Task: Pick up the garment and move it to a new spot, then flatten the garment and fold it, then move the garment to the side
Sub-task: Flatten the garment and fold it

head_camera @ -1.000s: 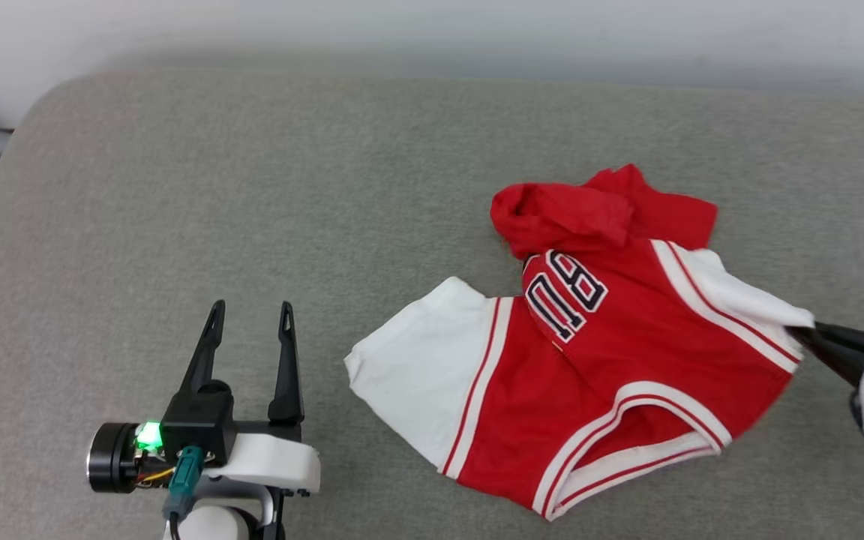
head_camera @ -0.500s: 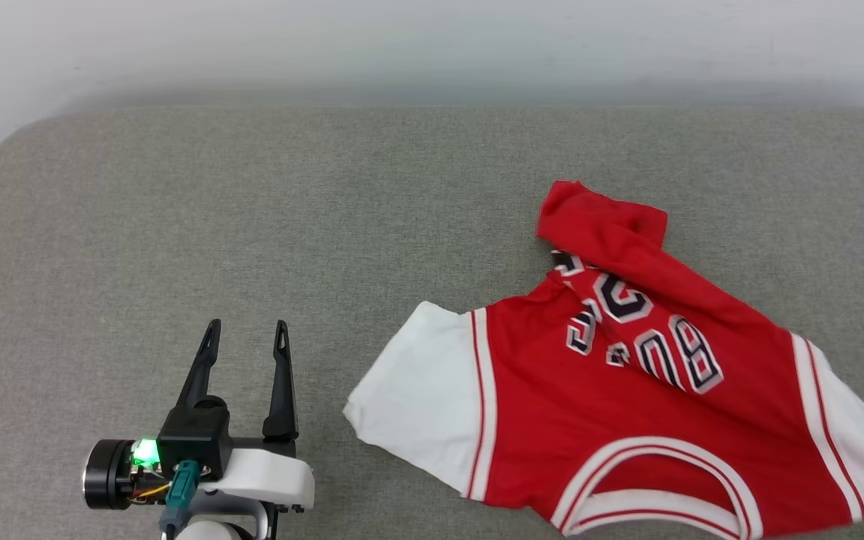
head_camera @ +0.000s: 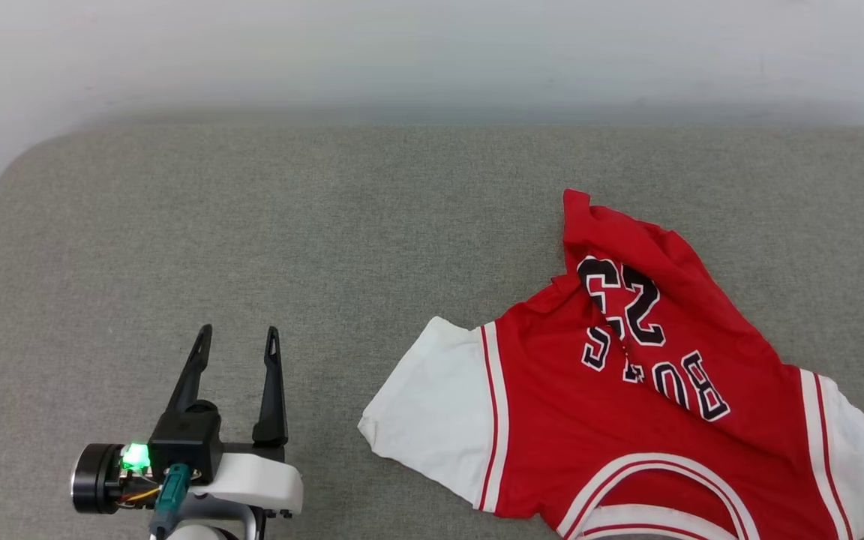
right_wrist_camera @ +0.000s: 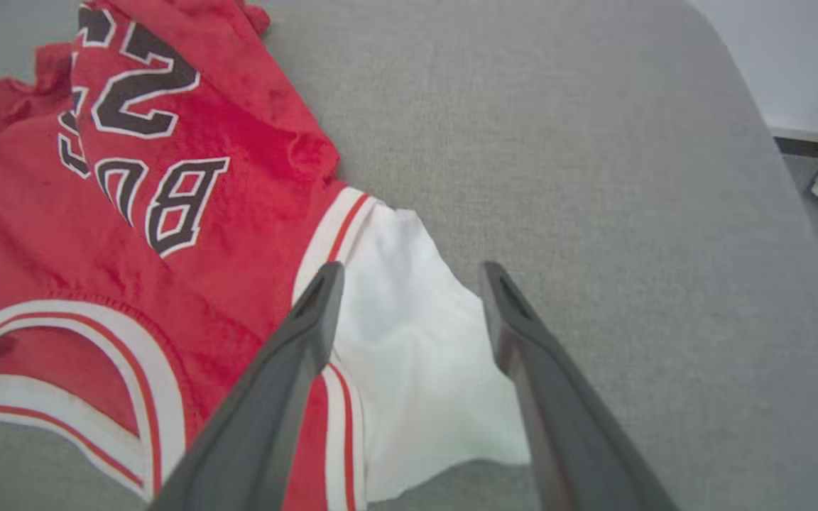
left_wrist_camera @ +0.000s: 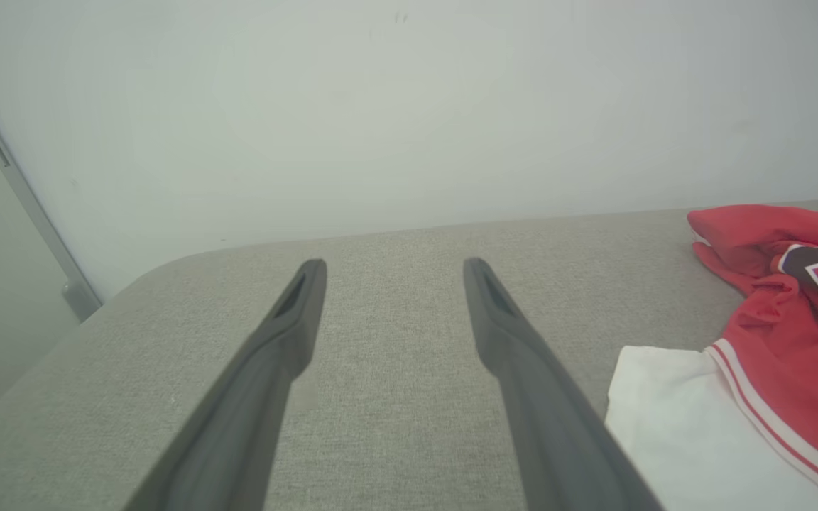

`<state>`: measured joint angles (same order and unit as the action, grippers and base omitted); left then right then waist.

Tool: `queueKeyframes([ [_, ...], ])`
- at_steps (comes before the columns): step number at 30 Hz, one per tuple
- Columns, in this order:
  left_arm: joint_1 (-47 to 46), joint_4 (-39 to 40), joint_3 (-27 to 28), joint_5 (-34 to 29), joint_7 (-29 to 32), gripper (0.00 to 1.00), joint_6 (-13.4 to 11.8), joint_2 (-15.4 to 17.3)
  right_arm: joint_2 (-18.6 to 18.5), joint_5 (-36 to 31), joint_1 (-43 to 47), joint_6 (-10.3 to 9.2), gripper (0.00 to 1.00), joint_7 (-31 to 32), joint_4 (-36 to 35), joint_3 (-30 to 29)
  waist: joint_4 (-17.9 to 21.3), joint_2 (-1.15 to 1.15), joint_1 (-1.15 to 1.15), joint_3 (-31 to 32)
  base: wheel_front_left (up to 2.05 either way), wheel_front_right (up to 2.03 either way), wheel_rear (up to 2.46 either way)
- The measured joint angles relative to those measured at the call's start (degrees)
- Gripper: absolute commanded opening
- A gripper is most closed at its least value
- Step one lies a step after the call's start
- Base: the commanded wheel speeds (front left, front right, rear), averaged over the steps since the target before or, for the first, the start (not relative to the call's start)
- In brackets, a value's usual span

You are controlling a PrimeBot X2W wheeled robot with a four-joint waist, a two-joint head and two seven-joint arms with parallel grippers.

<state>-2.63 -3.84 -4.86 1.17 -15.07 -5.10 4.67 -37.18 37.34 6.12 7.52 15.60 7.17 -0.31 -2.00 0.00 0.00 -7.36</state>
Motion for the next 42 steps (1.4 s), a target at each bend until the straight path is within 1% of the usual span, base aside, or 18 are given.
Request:
queueKeyframes([
  [2,0.0,0.0,0.3,0.0,0.0,1.00,0.2,0.5,1.1,-2.5,-0.9,0.00,1.00,-3.2,-2.9,-1.7,0.3,0.00,0.00,0.5,0.00,0.00,0.00],
  [4,0.0,0.2,0.5,0.0,0.0,1.00,0.6,1.0,3.1,-5.3,-1.6,0.00,1.00,-6.1,-5.9,-3.3,0.6,0.00,0.00,0.8,0.00,0.00,0.00],
  [7,-0.4,0.7,0.4,-0.1,0.0,1.00,1.2,1.4,6.8,-10.2,-3.3,-0.01,1.00,-10.6,-9.6,-4.9,0.8,0.00,0.00,1.2,0.00,0.00,0.00],
  [10,-2.0,0.8,0.6,0.0,0.0,1.00,2.3,2.6,11.3,-14.9,-4.1,0.00,1.00,-15.1,-12.0,-5.8,0.8,0.00,0.00,1.4,0.00,0.00,0.00],
  [14,-4.9,1.6,-0.2,-0.1,0.0,1.00,4.9,4.5,17.2,-19.5,-4.7,0.00,1.00,-20.6,-14.0,-5.7,0.4,0.00,0.00,1.6,0.00,0.00,0.00],
  [16,-7.1,1.8,-0.7,-0.4,0.0,1.00,6.7,5.9,19.6,-20.9,-4.7,0.00,1.00,-22.9,-14.4,-5.2,0.1,0.00,0.00,1.7,0.00,0.00,0.00],
  [20,-11.7,1.4,-2.1,0.7,0.0,1.00,9.8,7.9,23.3,-22.3,-4.5,0.00,1.00,-25.9,-14.2,-4.3,-0.3,0.00,0.00,1.9,0.00,0.00,0.00],
  [22,-14.2,-0.2,-3.8,1.5,1.4,1.00,11.3,9.6,24.5,-22.9,-4.1,0.00,1.00,-26.3,-13.8,-3.6,-0.3,0.00,0.00,1.9,0.00,0.00,0.00],
  [23,-17.0,-1.2,-6.4,4.0,4.7,1.00,12.1,10.9,25.1,-23.1,-4.0,0.00,1.00,-26.7,-13.2,-2.5,-0.2,0.00,0.00,1.7,0.00,0.00,0.00],
  [25,-19.6,-1.6,-10.0,6.4,9.7,1.00,12.4,12.9,25.2,-23.5,-4.1,0.00,1.00,-27.1,-12.7,-2.2,0.0,0.00,0.00,1.4,0.00,0.00,0.00],
  [27,-22.6,-1.5,-15.9,10.1,15.5,1.00,12.5,16.2,25.2,-23.8,-4.2,0.00,1.00,-27.4,-11.9,-1.8,0.2,0.00,0.00,1.1,0.00,0.00,0.00],
  [30,-27.2,-0.4,-23.2,17.0,24.3,1.00,12.5,20.7,25.1,-24.0,-5.1,0.00,1.00,-27.9,-10.9,-1.5,0.6,0.00,0.00,0.4,0.00,0.00,0.00],
  [34,-31.8,0.9,-32.5,26.8,37.2,1.00,12.5,25.6,24.9,-24.8,-6.1,0.00,1.00,-28.6,-9.6,-1.1,1.2,0.00,0.01,-0.5,0.00,0.00,0.00],
  [37,-34.7,1.3,-37.7,34.6,45.4,1.00,12.5,27.9,25.0,-24.9,-6.9,0.00,1.00,-28.8,-8.8,-0.5,1.6,0.00,0.01,-1.1,0.00,0.00,0.00],
  [38,-35.7,1.3,-39.2,36.3,47.6,1.00,12.5,28.8,25.0,-25.1,-7.2,0.00,1.00,-29.0,-8.6,-0.3,1.8,0.00,0.01,-1.3,0.00,0.00,0.00],
  [40,-37.5,1.2,-42.0,40.0,51.2,1.00,12.5,29.9,25.0,-25.2,-7.8,0.00,1.00,-29.2,-8.1,0.1,2.2,0.00,0.01,-1.7,0.00,0.00,0.00],
  [42,-38.5,0.9,-44.9,43.6,54.0,1.00,12.5,30.1,25.0,-25.2,-8.2,0.00,1.00,-29.4,-7.4,0.2,2.4,0.00,0.01,-2.0,0.00,0.00,0.00],
])
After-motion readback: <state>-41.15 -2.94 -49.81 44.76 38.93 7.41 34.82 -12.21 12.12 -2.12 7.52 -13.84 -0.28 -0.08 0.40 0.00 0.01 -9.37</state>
